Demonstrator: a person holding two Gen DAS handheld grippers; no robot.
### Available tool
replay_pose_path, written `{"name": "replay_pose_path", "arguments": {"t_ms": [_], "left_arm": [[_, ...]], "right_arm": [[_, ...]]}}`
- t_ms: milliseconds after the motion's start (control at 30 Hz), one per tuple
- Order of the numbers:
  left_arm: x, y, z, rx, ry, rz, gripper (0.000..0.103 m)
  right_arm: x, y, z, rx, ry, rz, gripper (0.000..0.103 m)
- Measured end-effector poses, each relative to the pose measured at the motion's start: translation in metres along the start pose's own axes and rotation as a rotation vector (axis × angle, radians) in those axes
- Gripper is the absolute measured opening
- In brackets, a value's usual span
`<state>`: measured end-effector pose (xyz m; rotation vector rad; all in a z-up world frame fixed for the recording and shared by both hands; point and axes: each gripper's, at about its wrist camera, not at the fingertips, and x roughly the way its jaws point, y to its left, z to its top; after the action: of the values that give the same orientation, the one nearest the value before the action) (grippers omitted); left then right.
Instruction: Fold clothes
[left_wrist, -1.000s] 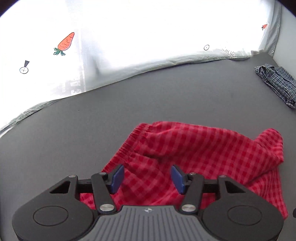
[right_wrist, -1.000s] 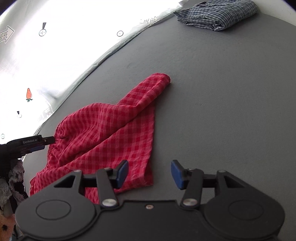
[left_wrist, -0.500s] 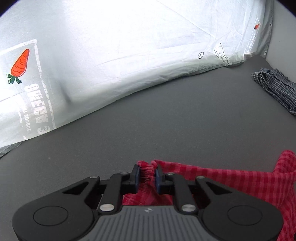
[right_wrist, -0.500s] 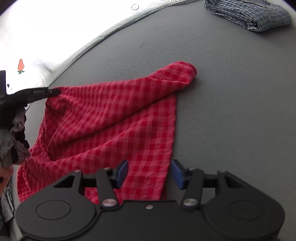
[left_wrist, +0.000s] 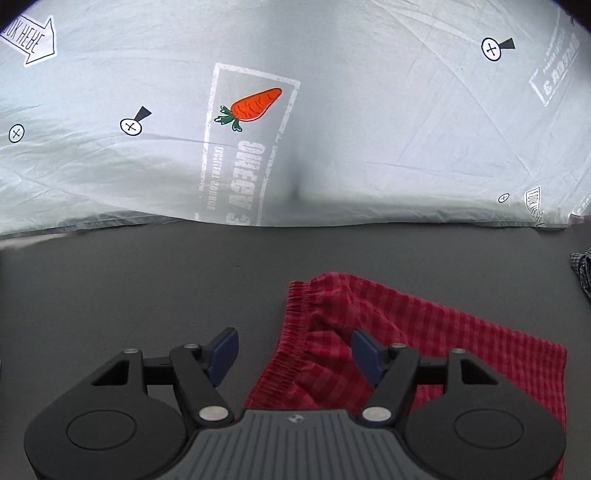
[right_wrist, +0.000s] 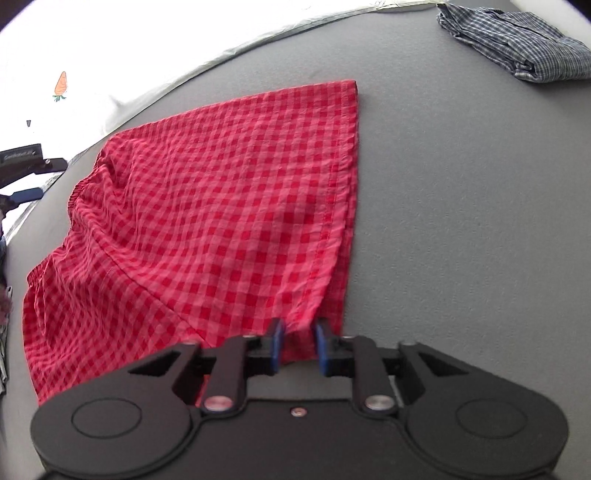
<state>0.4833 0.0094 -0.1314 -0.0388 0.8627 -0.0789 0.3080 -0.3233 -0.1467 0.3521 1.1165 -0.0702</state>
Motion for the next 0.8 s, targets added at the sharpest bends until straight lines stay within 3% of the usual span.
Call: {"name": "replay_pose_path", "arguments": {"t_ms": [133, 267, 333, 400, 467, 600, 667, 700, 767, 800], "left_arm": [[-0.051, 0.027, -0.075, -0.06, 0.07, 0.0, 0.069], [-0.082, 0.055, -0.15, -0.091, 0.167, 0.053, 0.069], [-0.091, 0.071, -0.179, -0.133, 0.217, 0.077, 0.069], [-0.1, 0.081, -0.197, -0.171, 0.249, 0.066, 0.069], [-0.107, 0.087, -0.207, -0.188, 0.262, 0.031, 0.069], [-0.126, 0.088, -0.235, -0.263, 0.28, -0.082, 0.068], [-0.131, 0.085, -0.245, -0.287, 0.266, -0.136, 0.068], [-0.133, 0.081, -0.248, -0.273, 0.26, -0.143, 0.067], [-0.134, 0.069, -0.251, -0.219, 0.244, -0.121, 0.052], [-0.134, 0.064, -0.252, -0.197, 0.239, -0.111, 0.024]], "right_arm": [[-0.011, 0.002, -0.008, -0.022, -0.059, -0.036, 0.004], [-0.027, -0.001, -0.021, -0.012, -0.099, -0.067, 0.004], [-0.024, -0.001, -0.024, 0.009, -0.076, -0.075, 0.01], [-0.023, -0.002, -0.025, 0.041, -0.054, -0.082, 0.031], [-0.031, -0.004, -0.032, 0.102, -0.085, -0.035, 0.044], [-0.043, -0.009, -0.057, 0.281, -0.098, 0.141, 0.049], [-0.041, -0.008, -0.069, 0.354, -0.05, 0.252, 0.049], [-0.038, 0.001, -0.072, 0.324, -0.025, 0.243, 0.049], [-0.035, 0.026, -0.077, 0.176, -0.01, 0.161, 0.043], [-0.034, 0.035, -0.081, 0.119, -0.013, 0.133, 0.022]]}}
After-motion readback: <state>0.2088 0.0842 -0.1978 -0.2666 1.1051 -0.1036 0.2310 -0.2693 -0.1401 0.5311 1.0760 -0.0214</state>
